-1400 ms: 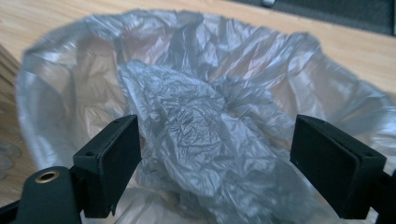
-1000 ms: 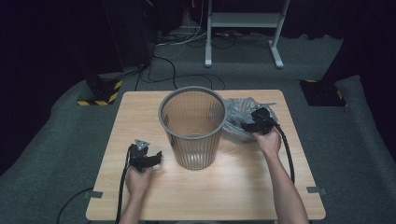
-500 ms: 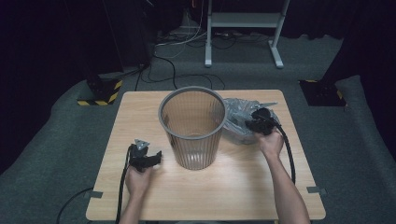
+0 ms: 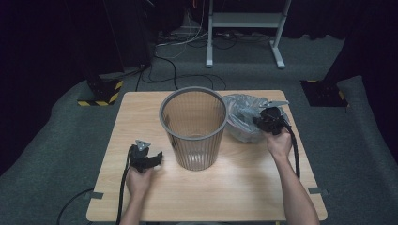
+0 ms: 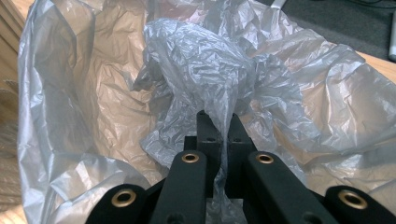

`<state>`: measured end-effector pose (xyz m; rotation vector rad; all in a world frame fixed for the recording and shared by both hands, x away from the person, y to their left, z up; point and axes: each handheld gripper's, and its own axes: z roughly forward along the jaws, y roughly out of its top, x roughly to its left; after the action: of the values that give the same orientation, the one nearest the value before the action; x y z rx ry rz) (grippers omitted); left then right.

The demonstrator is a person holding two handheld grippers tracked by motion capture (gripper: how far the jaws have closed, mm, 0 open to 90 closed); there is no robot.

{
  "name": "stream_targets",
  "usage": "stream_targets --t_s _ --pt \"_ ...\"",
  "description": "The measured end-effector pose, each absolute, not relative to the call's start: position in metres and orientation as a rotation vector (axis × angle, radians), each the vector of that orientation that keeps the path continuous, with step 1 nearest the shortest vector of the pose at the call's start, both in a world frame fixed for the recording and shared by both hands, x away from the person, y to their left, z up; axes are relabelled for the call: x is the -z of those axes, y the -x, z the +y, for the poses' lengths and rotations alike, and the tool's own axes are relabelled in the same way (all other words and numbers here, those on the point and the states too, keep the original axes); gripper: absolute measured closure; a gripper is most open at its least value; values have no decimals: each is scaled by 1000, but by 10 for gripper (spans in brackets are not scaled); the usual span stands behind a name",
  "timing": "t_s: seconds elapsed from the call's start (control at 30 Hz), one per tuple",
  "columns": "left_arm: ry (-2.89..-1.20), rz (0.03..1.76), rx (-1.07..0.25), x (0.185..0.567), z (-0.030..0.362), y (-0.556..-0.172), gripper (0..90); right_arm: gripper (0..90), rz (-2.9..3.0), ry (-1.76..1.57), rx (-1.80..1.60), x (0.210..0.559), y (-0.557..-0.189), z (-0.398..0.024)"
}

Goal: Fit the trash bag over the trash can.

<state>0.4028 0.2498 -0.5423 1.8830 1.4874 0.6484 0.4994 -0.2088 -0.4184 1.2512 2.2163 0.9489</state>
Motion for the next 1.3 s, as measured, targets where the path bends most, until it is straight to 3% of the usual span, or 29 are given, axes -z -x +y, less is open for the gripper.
stream_targets --t_s 1.3 --pt "-1884 1487 -649 542 250 -403 230 885 2065 -1144 -1091 317 -462 -232"
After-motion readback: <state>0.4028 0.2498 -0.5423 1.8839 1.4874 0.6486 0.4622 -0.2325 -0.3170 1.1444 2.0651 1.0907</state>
